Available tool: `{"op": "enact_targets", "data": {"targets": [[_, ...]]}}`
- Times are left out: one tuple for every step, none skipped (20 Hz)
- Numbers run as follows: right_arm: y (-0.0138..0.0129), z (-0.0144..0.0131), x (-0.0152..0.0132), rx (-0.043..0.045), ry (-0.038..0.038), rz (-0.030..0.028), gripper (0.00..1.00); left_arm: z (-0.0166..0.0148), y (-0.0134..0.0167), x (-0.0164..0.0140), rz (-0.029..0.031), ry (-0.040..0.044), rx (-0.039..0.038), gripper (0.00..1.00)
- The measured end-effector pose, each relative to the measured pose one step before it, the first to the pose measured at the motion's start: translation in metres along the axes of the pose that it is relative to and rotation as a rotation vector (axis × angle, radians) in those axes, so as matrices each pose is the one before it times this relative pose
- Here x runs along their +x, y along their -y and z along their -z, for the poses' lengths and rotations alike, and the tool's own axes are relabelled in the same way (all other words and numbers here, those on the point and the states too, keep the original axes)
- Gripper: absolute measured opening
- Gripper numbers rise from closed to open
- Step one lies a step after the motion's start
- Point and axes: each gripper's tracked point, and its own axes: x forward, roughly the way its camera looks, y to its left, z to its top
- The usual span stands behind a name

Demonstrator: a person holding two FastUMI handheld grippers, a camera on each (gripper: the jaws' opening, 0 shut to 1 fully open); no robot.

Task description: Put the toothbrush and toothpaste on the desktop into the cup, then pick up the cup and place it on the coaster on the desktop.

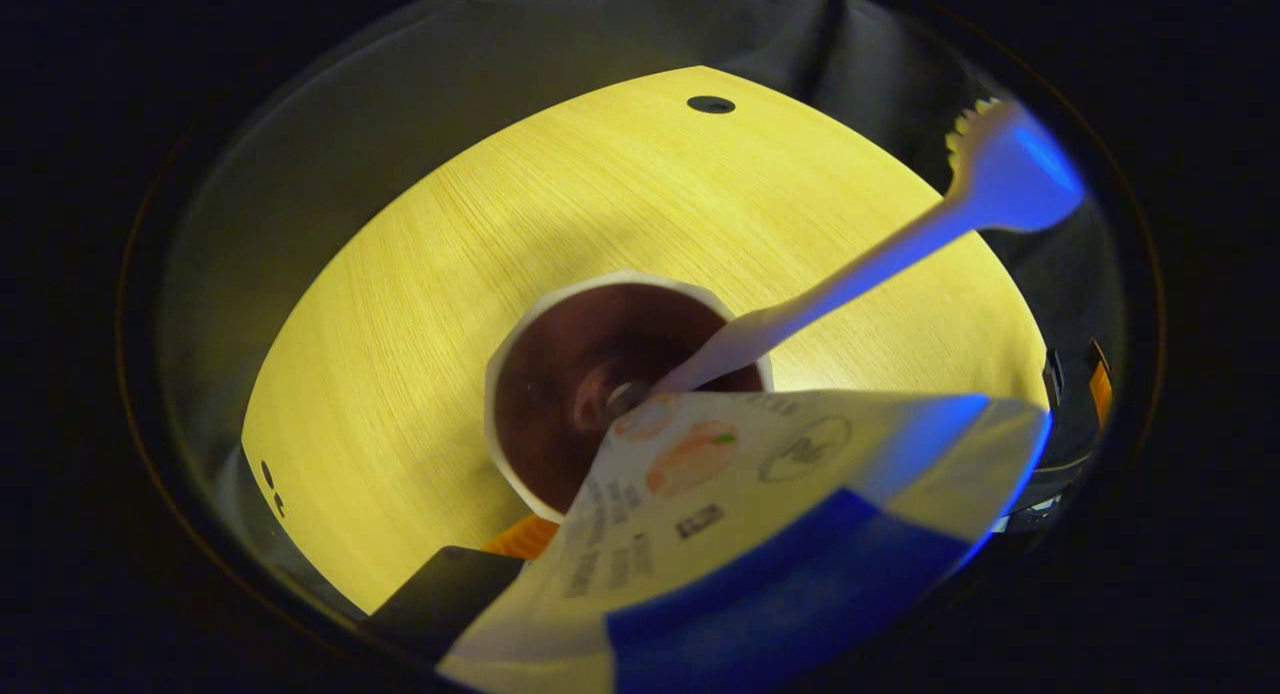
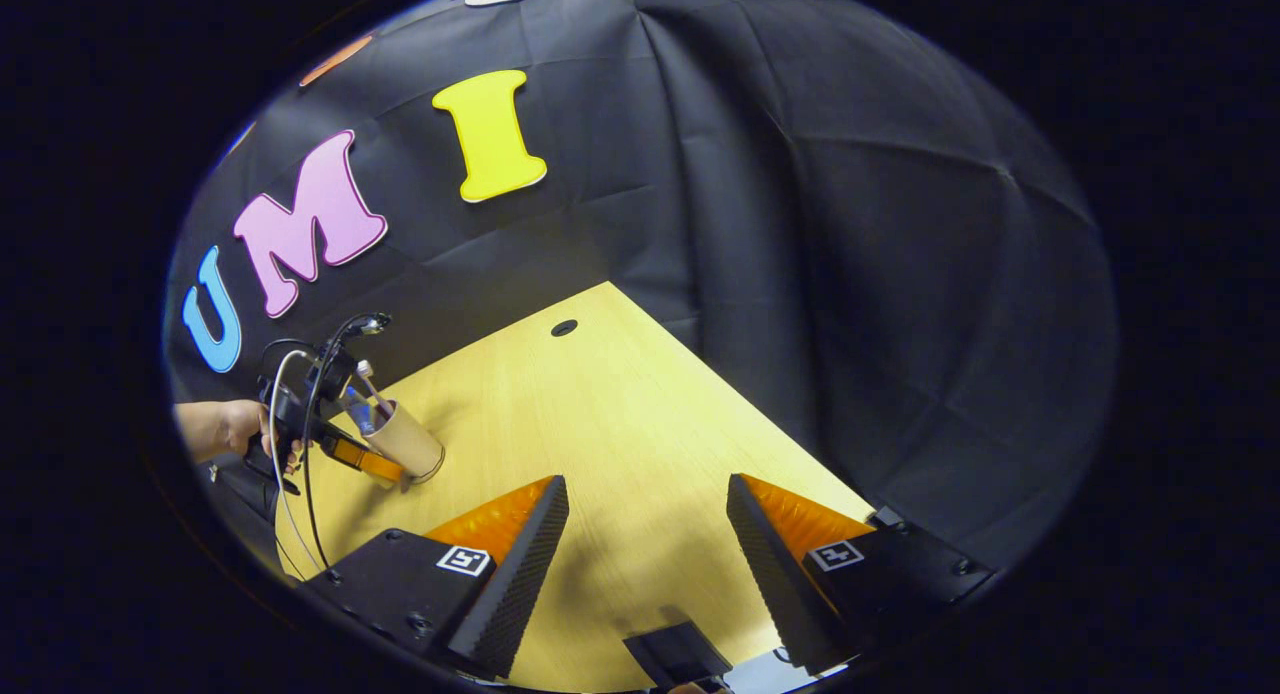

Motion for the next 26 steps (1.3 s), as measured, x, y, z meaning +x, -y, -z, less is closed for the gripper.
{"op": "enact_targets", "data": {"targets": [[-0.00315,0.00145,-0.0018,-0.00521,-0.0023,-0.00994,0.98,0.00035,0.00034,0.00046,0.00006,0.00156,-0.00646,0.73],[-0.00313,0.00072,-0.00053,-0.00577,-0.00137,-0.00821,0.98,0.00078,-0.00118,-0.00231,-0.00144,0.00121,-0.00234,0.73],[-0.00294,0.00121,-0.00031,-0.00506,-0.0025,-0.00665,0.98,-0.00031,0.0,-0.00113,-0.0017,0.0009,-0.00156,0.73],[-0.00208,0.00253,-0.00063,-0.00242,-0.00464,-0.00772,0.98,-0.00046,0.00124,-0.00082,0.00377,0.00788,-0.00415,0.73],[-0.00289,0.00128,0.00004,-0.00045,-0.00408,-0.00702,0.98,-0.00048,-0.0009,-0.00006,-0.00391,0.0087,-0.00596,0.73],[-0.00083,0.00079,-0.00178,-0.00155,-0.0033,-0.00547,0.98,0.00048,-0.00161,-0.00094,-0.00449,0.00849,-0.0097,0.73],[-0.00127,-0.0007,-0.00115,-0.00245,0.00057,-0.00276,0.98,0.00073,0.00185,-0.00149,0.00463,0.01157,-0.01487,0.74],[-0.00272,-0.00224,-0.00099,-0.00396,0.00387,-0.00389,0.98,0.00109,0.00147,-0.00281,0.00871,0.01293,-0.0178,0.74],[-0.00237,-0.00194,-0.0005,-0.00459,0.00391,-0.00326,0.98,0.00261,0.00201,-0.00415,0.00635,0.01452,-0.01825,0.78],[-0.00317,-0.00236,-0.00061,-0.00339,0.0045,-0.0037,0.98,0.00265,0.00115,-0.0085,0.00707,0.01772,-0.01484,0.92],[-0.00284,-0.00268,-0.00184,-0.00126,0.00471,-0.00719,0.98,0.00257,0.00207,-0.00944,0.00543,0.02226,-0.01648,0.97],[-0.00445,-0.00262,-0.00062,-0.00162,0.00325,-0.00764,0.98,0.00454,0.00085,-0.00883,0.00735,0.02765,-0.02027,1.0],[-0.00528,-0.00207,-0.00112,-0.00427,0.00438,-0.00916,0.98,0.0024,-0.00035,-0.01267,0.00075,0.03591,-0.02417,1.0],[-0.00563,-0.00244,-0.00168,-0.00719,0.00433,-0.00856,0.98,0.00251,-0.00015,-0.01433,0.00101,0.0458,-0.03111,1.0],[-0.00633,-0.00278,-0.00165,-0.00913,0.00279,-0.0119,0.98,0.00278,0.00205,-0.01357,0.00247,0.04816,-0.03808,1.0],[-0.00655,-0.00149,-0.00305,-0.01099,0.00269,-0.01094,0.98,0.00379,0.00081,-0.0177,0.00445,0.04951,-0.04527,1.0],[-0.00734,-0.00166,-0.0027,-0.01031,0.00125,-0.01343,0.98,0.00384,0.00173,-0.01966,0.01181,0.0551,-0.0423,0.99],[-0.00926,-0.00276,-0.00326,-0.01305,0.00074,-0.01388,0.98,0.00225,0.00115,-0.01722,0.00509,0.05032,-0.02753,0.98],[-0.00877,-0.00119,-0.00333,-0.01486,-0.00175,-0.01152,0.98,0.00217,-0.00024,-0.01989,-0.00062,0.05918,-0.02285,0.98],[-0.01037,-0.00226,-0.00525,-0.01499,0.00034,-0.01256,0.98,0.00411,-0.00116,-0.02052,-0.00771,0.06337,-0.02057,0.98],[-0.01043,-0.00275,-0.00587,-0.01404,0.00477,-0.0134,0.98,0.00292,-0.002,-0.01794,-0.00969,0.05099,-0.01896,0.92],[-0.01113,-0.00133,-0.00581,-0.01285,0.00142,-0.01108,0.98,0.00388,-0.00126,-0.02423,-0.00918,0.0601,-0.02708,0.98],[-0.01084,0.00071,-0.00707,-0.0106,-0.00167,-0.01384,0.98,0.00203,-0.00058,-0.02292,-0.00551,0.05436,-0.02472,0.98],[-0.01242,0.00021,-0.00768,-0.00844,0.0003,-0.01412,0.98,0.00176,-0.00164,-0.02146,-0.00734,0.05294,-0.01676,0.98],[-0.01192,0.00015,-0.00625,-0.00735,0.00457,-0.01582,0.98,0.00143,-0.00354,-0.02017,-0.01367,0.04909,-0.0054,0.98],[-0.01279,0.00073,-0.00606,-0.00942,0.0022,-0.01804,0.98,0.00559,-0.00445,-0.023,-0.01731,0.04736,0.00637,0.98]]}}
